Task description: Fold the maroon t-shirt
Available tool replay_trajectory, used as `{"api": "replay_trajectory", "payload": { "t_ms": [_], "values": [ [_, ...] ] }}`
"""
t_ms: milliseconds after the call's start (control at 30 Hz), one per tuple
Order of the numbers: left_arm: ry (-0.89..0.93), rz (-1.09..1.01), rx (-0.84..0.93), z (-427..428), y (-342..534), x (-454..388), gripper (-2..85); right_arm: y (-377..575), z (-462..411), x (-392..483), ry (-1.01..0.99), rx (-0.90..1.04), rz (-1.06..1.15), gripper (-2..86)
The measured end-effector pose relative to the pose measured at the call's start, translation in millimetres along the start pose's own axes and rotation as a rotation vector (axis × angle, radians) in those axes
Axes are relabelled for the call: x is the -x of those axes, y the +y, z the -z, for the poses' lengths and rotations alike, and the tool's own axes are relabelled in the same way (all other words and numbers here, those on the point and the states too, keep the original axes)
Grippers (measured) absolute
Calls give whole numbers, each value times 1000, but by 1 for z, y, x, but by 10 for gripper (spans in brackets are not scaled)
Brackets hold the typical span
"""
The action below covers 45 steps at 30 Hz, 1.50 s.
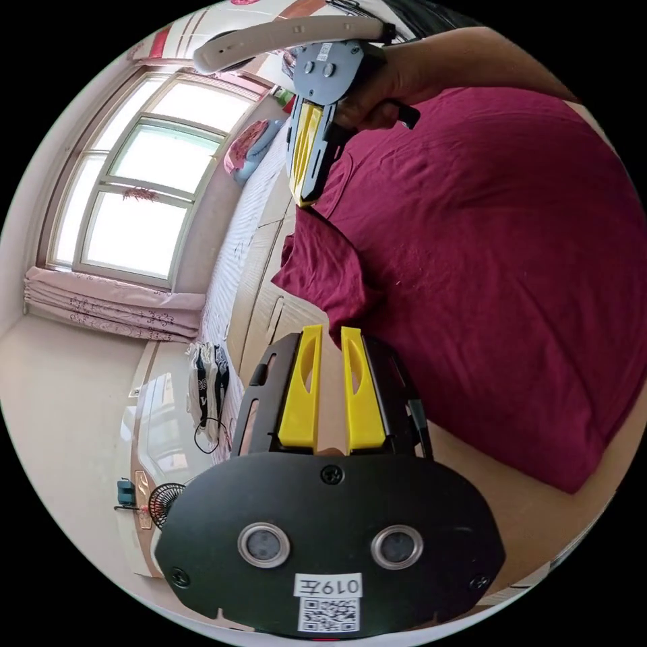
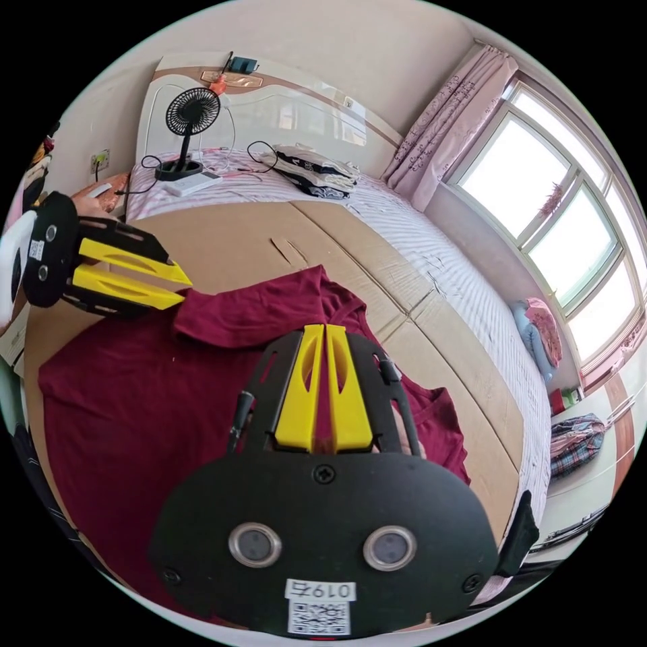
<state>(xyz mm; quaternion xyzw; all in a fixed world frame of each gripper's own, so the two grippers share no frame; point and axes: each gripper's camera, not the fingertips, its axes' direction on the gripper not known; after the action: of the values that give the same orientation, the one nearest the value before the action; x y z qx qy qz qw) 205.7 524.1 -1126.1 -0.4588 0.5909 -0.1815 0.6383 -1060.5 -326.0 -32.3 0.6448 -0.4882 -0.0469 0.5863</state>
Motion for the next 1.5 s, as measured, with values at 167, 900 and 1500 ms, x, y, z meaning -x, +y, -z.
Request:
{"api": "replay_trajectory", "payload": {
  "t_ms": [167, 900, 1500],
  "values": [
    [8, -52, 3, 9, -12, -7, 6, -6, 0, -5, -7, -10, -19, -10],
    [-21, -38, 6, 21, -13, -22, 7, -30, -40, 3, 0, 223, 80, -5],
    [165, 90, -143, 14, 1, 4, 25, -35, -43, 39, 126, 185, 276, -3]
  ]
}}
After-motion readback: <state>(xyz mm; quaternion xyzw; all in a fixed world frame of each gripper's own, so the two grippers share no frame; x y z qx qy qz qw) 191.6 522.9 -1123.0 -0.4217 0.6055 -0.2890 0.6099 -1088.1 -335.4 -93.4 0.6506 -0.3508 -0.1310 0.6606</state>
